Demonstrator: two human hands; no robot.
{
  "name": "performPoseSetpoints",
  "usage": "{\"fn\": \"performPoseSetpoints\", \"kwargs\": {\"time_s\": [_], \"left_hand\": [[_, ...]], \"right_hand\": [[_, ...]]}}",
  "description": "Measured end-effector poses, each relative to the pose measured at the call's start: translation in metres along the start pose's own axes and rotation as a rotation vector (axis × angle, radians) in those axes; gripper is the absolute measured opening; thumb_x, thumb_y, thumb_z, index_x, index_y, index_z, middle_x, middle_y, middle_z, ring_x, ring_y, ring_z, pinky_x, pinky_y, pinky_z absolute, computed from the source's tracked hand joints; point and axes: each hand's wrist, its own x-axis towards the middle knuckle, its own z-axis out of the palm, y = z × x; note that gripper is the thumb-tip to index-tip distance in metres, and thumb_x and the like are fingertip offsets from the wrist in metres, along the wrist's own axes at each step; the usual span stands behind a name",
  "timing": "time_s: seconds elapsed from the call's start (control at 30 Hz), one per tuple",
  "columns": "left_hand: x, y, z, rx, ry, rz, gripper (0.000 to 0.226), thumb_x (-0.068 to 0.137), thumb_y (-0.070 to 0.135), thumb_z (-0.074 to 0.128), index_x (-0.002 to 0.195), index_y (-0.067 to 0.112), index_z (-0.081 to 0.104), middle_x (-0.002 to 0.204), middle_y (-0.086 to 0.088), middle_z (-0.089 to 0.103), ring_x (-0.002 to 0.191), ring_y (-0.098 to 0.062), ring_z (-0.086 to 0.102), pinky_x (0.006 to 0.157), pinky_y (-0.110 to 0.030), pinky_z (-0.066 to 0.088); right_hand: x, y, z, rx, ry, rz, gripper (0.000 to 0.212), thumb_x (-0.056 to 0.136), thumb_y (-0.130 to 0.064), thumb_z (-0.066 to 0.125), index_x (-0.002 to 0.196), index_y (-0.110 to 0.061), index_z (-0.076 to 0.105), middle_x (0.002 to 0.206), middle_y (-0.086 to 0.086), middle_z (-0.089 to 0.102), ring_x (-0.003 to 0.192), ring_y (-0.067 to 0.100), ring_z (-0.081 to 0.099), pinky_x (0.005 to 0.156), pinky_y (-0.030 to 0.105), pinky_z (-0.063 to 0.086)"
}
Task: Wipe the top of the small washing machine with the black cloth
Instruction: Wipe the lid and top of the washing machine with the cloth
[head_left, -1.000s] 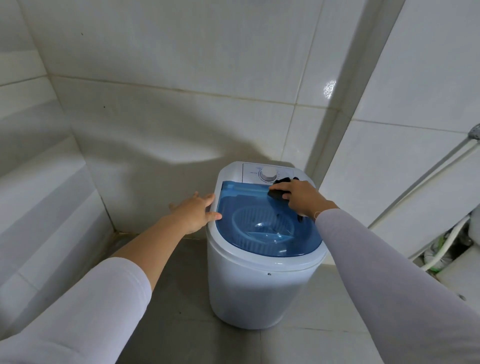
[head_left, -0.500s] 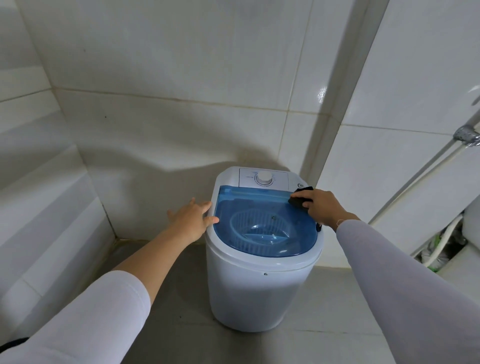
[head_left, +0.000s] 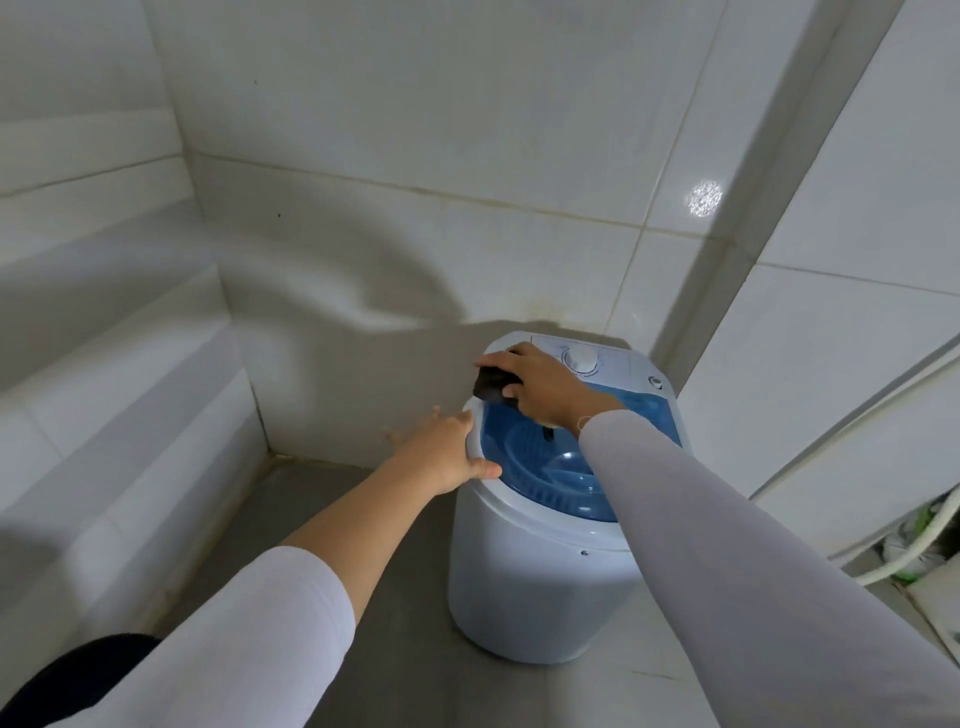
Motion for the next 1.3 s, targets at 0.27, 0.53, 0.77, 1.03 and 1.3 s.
{"fn": "performPoseSetpoints", "kwargs": {"time_s": [0.27,0.53,0.77,1.03,1.3], "left_hand": [[-0.003,0.002,-0.003,-0.001,-0.041,0.016,0.085,0.085,0.054,0.057,0.151,0.024,0.012,0.16,-0.006,0.018,0.149,-0.021,0.002,0.112,-0.066,0.014],[-0.007,0.006,-0.006,0.06,-0.059,-0.026,0.083,0.086,0.057,0.053,0.151,0.024,0.012,0.16,-0.007,0.013,0.149,-0.022,0.003,0.113,-0.064,0.013],[-0.01,0.009,-0.006,0.088,-0.059,-0.039,0.082,0.086,0.057,0.052,0.151,0.022,0.016,0.16,-0.009,0.012,0.149,-0.024,0.003,0.114,-0.064,0.013],[-0.01,0.011,-0.007,0.107,-0.058,-0.051,0.084,0.086,0.058,0.052,0.151,0.024,0.013,0.161,-0.009,0.009,0.149,-0.025,0.006,0.115,-0.06,0.016],[-0.008,0.012,-0.006,0.14,-0.055,-0.06,0.084,0.086,0.058,0.051,0.152,0.026,0.01,0.161,-0.008,0.009,0.149,-0.024,0.003,0.116,-0.059,0.014]], "right_hand": [[0.005,-0.008,0.019,-0.054,-0.027,0.061,0.045,0.09,-0.039,0.048,0.134,-0.034,0.046,0.149,0.003,0.036,0.138,0.025,0.026,0.112,0.041,0.024],[-0.001,-0.005,0.022,-0.083,0.002,0.072,0.042,0.093,-0.017,0.047,0.133,-0.029,0.049,0.139,0.008,0.046,0.126,0.027,0.042,0.104,0.037,0.036],[-0.015,0.015,0.012,-0.084,0.01,0.144,0.042,0.093,-0.014,0.048,0.131,-0.031,0.05,0.134,0.01,0.049,0.121,0.028,0.047,0.1,0.038,0.04],[-0.039,0.042,0.0,-0.069,0.049,0.191,0.041,0.093,-0.012,0.049,0.13,-0.03,0.053,0.139,0.008,0.05,0.124,0.029,0.047,0.103,0.037,0.038],[-0.062,0.077,-0.007,-0.021,0.11,0.278,0.041,0.094,-0.012,0.048,0.13,-0.03,0.052,0.137,0.01,0.051,0.122,0.029,0.047,0.103,0.036,0.038]]}}
